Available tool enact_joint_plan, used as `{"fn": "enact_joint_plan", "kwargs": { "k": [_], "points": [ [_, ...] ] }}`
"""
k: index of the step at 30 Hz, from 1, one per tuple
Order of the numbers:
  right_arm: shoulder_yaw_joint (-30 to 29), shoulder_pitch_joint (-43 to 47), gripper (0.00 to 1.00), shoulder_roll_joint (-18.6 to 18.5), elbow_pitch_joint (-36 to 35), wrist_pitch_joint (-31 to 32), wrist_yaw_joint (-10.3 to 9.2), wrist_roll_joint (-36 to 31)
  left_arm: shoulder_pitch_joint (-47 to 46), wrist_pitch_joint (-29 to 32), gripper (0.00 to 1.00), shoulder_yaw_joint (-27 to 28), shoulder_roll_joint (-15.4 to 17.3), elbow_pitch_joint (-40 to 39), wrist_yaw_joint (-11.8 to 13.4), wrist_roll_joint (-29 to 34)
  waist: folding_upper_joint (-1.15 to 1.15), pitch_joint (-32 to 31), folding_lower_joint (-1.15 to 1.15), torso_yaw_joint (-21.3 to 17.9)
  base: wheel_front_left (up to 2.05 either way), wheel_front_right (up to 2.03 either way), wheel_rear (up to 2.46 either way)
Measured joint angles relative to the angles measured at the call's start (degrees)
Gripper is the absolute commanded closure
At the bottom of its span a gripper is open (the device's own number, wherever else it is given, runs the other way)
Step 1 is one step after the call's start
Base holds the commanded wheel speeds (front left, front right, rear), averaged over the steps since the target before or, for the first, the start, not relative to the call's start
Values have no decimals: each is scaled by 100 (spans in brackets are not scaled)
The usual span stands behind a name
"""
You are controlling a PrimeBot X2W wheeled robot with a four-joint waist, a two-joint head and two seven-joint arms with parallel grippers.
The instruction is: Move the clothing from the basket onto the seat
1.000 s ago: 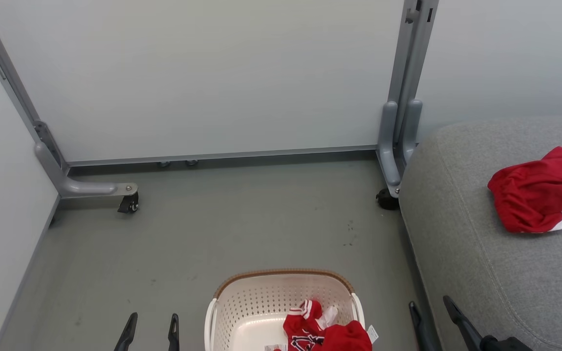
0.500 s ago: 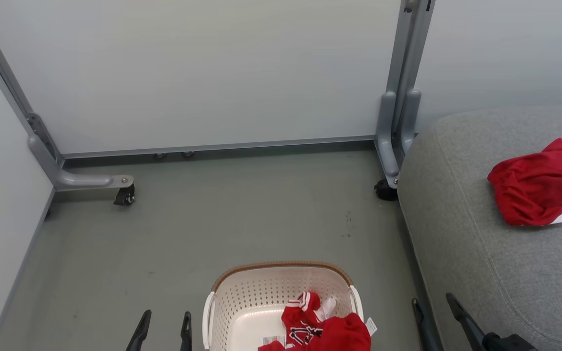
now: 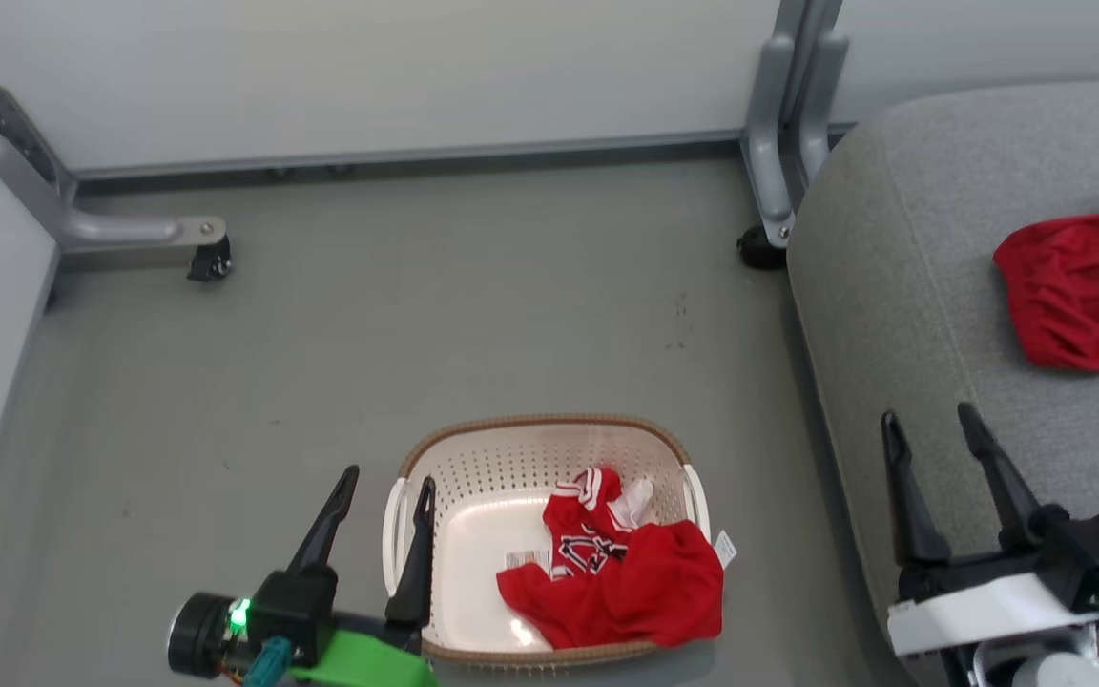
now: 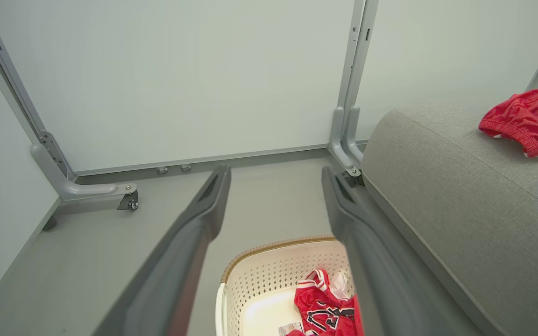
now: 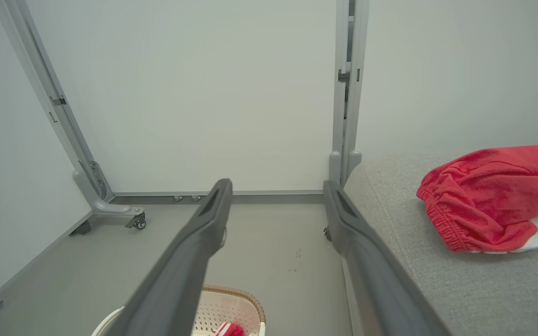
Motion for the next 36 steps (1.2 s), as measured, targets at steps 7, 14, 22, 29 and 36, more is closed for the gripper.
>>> {"fn": "enact_joint_plan", "kwargs": {
  "k": [7, 14, 22, 29, 36],
  "points": [
    [-212, -919, 0, -35, -267, 0, 0, -33, -1499, 1, 0, -297, -1, 973, -183, -20, 0, 1093, 0, -55, 0, 0, 0],
    [-110, -1601, 0, 19, -392, 1, 0, -11, -3128, 1, 0, -783, -4, 2537, -303, 157, 0, 2226, 1, -164, 0, 0, 0],
    [-24, -2201, 0, 101, -733, 0, -1, 38, -4793, 110, 0, -1840, -11, 4391, -325, -148, 0, 3386, 2, -453, 0, 0, 0],
    [216, -2401, 0, 136, -842, 1, 0, 8, -5675, 300, 0, -2841, -19, 5194, -331, -1006, 0, 4179, 2, -800, 0, 0, 0],
    [375, -2535, 0, 158, -935, 1, 0, -8, -6211, 598, 0, -3373, -13, 5732, -331, -1568, 0, 4721, 1, -1213, 0, 0, 0]
  ]
}}
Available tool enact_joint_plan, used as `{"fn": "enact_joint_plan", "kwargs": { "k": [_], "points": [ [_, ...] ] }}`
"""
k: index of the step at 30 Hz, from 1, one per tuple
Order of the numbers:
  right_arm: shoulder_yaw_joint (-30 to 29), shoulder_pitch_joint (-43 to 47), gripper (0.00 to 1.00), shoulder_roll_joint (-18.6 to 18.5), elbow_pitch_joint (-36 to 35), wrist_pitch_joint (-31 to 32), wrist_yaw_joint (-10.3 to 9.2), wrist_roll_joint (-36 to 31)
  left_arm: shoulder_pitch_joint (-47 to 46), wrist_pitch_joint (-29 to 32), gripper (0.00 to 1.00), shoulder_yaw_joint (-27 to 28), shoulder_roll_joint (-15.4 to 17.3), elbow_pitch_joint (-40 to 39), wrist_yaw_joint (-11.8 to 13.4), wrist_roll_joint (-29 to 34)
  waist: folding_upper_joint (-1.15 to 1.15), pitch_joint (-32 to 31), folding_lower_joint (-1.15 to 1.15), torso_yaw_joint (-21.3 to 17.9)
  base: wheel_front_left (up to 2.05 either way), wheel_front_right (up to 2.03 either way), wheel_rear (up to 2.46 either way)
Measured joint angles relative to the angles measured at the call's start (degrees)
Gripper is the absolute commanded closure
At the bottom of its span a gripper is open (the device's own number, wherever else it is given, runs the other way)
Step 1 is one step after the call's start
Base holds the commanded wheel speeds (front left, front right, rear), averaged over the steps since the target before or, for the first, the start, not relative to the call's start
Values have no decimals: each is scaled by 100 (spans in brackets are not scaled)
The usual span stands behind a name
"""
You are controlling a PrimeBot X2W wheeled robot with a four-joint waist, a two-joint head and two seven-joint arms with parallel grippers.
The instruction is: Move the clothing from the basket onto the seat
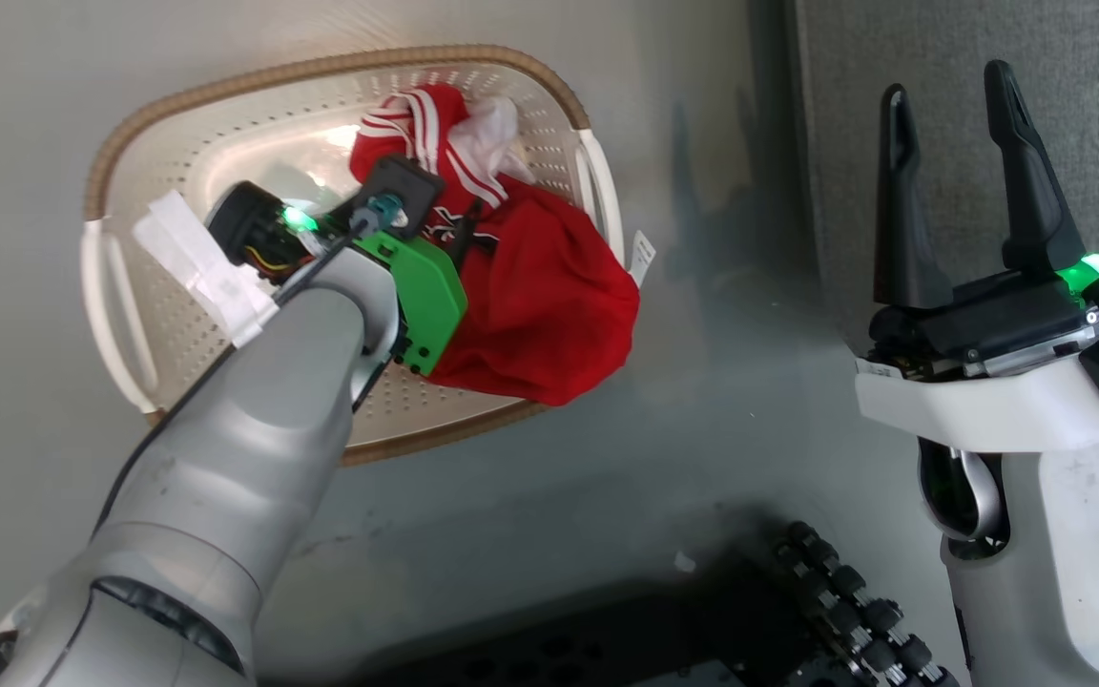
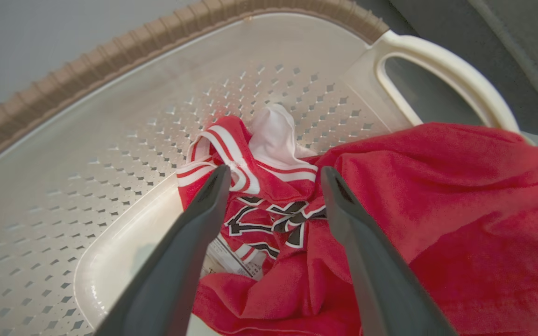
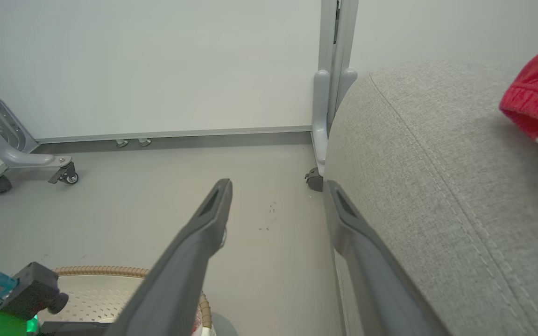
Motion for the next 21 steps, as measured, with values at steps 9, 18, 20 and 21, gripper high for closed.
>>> {"fn": "enact_joint_plan", "kwargs": {
  "k": [9, 18, 20, 21],
  "points": [
    [185, -112, 0, 11, -76, 0, 0, -13, -582, 305, 0, 81, 164, 701, 160, -308, 0, 535, -1, -434, 0, 0, 0],
    [267, -131, 0, 12, -73, 0, 0, 88, -695, 120, 0, 109, 200, 795, 189, -450, 0, 762, -1, -654, 0, 0, 0],
    [277, -132, 0, 12, -71, 0, 0, 98, -710, 110, 100, 66, 199, 805, 177, -412, 0, 776, -1, -668, 0, 0, 0],
    [286, -133, 0, 12, -69, 0, 0, 108, -720, 101, 100, 58, 202, 814, 176, -412, 0, 777, -1, -670, 0, 0, 0]
  ]
}}
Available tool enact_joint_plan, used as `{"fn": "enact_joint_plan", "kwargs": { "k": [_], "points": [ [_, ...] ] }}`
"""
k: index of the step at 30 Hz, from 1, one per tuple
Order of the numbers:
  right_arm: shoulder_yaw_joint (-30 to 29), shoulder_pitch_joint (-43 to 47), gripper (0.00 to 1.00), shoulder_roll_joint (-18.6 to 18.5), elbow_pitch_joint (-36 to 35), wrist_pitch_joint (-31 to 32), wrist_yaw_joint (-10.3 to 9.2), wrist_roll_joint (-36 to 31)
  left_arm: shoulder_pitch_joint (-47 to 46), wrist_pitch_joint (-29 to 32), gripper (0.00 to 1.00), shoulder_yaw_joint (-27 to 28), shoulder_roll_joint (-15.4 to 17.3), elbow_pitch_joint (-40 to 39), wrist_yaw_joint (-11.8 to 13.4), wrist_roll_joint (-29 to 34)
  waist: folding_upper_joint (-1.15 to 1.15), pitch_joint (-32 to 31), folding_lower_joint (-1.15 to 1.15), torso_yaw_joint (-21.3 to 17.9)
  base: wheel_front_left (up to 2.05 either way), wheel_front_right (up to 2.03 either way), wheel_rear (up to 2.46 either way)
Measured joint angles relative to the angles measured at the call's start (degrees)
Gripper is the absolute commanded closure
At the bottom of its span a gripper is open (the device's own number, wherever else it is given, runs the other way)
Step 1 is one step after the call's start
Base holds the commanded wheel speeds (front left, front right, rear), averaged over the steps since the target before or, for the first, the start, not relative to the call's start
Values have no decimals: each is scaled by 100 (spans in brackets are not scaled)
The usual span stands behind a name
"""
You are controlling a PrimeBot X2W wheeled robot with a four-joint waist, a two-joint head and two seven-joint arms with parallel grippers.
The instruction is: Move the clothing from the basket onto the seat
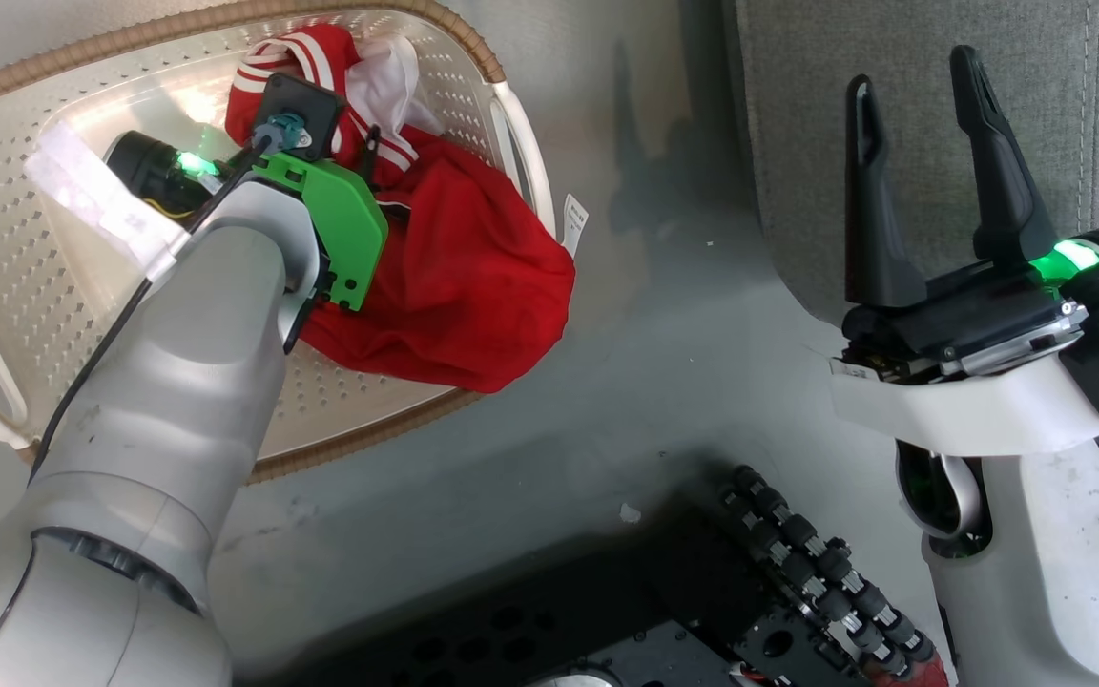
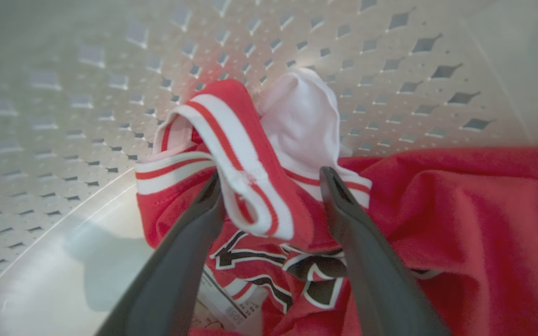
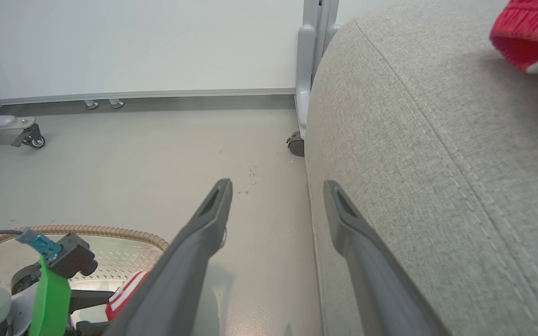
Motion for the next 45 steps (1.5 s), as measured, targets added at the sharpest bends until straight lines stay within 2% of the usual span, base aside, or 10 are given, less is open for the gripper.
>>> {"fn": "enact_joint_plan", "kwargs": {
  "k": [9, 17, 21, 26, 36, 45],
  "points": [
    [-13, -109, 0, 3, 115, 0, 0, 104, 37, -355, 100, -21, 9, 35, 27, -47, 0, -126, 0, 44, 0, 0, 0],
    [27, 10, 0, 14, 327, -1, 0, 100, 801, -665, 100, 40, -130, -293, 59, -226, 0, -719, 0, 252, 0, 0, 0],
    [16, 198, 0, 16, 452, -1, 0, 78, 1301, -680, 100, 200, -133, -1026, 222, -189, 0, -1190, -1, 393, 0, 0, 0],
    [11, 639, 0, 16, 644, -1, 0, 34, 2158, -687, 100, 581, 42, -1982, 427, -59, 0, -1884, -1, 559, 0, 0, 0],
    [208, 1489, 0, 16, 1044, -1, 0, -29, 3667, -687, 100, 1511, 171, -3573, 615, 353, 0, -3423, -1, 837, 0, 0, 0],
    [264, 2090, 0, 0, 1233, -1, 0, -13, 4558, -687, 100, 2148, 129, -4521, 637, 659, 0, -4714, -1, 1016, 0, 0, 0]
  ]
}}
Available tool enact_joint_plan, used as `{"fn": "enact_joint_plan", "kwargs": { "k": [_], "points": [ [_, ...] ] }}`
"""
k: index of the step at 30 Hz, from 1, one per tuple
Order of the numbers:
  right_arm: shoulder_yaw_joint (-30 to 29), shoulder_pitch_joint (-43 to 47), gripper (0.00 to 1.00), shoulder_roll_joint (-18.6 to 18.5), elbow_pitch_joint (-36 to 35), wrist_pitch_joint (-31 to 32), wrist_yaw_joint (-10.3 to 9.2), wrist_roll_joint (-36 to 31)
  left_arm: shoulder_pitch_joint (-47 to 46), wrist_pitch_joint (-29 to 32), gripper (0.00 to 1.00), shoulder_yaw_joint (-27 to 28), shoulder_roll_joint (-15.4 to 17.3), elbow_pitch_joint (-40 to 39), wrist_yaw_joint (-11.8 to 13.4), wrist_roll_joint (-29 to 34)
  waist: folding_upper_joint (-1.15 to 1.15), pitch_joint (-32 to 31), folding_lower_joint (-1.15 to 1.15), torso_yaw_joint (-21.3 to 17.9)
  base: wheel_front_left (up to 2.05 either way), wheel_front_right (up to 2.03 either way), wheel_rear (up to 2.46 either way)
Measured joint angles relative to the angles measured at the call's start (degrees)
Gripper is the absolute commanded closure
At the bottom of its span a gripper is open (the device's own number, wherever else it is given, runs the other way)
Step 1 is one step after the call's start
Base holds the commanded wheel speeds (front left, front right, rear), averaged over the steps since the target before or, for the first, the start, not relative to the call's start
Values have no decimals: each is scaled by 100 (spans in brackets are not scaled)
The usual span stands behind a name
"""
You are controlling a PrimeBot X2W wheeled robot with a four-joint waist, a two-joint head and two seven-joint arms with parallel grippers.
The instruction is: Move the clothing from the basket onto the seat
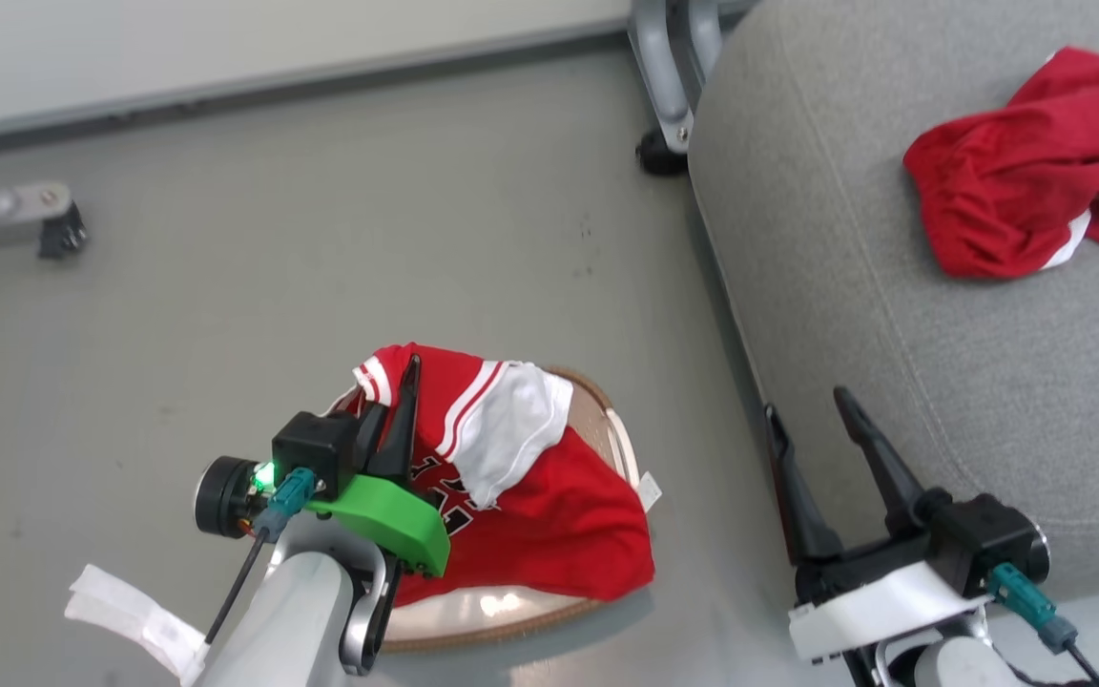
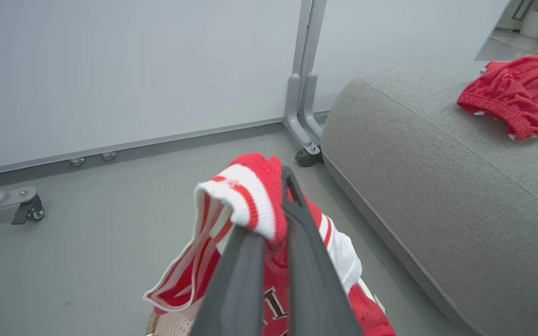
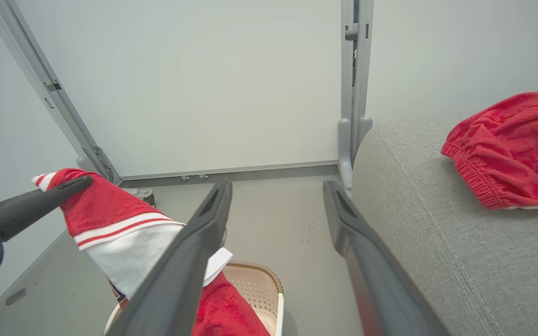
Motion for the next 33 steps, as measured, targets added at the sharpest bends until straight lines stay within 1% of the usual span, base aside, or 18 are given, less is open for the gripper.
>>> {"fn": "enact_joint_plan", "kwargs": {
  "k": [4, 8, 14, 21, 33],
  "points": [
    [76, 264, 0, -22, 42, 0, 0, 9, 208, 1, 100, 132, -5, -313, -33, 213, 0, -508, 0, 62, 0, 0, 0],
    [130, 380, 0, -51, 56, 0, 0, 29, 261, 0, 100, 220, -37, -684, -118, 314, 0, -919, 0, 115, 0, 0, 0],
    [258, 420, 0, -63, 62, 0, 0, 60, 304, -1, 100, 212, -115, -1190, -171, 488, 0, -1314, 0, 180, 0, 0, 0],
    [361, 469, 0, -111, 35, 0, 0, 70, 299, 0, 100, 78, -163, -1412, -201, 610, 0, -1429, 0, 232, 0, 0, 0],
    [430, 499, 0, -154, 118, 0, -1, 77, 242, 0, 100, -180, -267, -1461, -257, 565, 0, -1406, 0, 204, 0, 0, 0]
  ]
}}
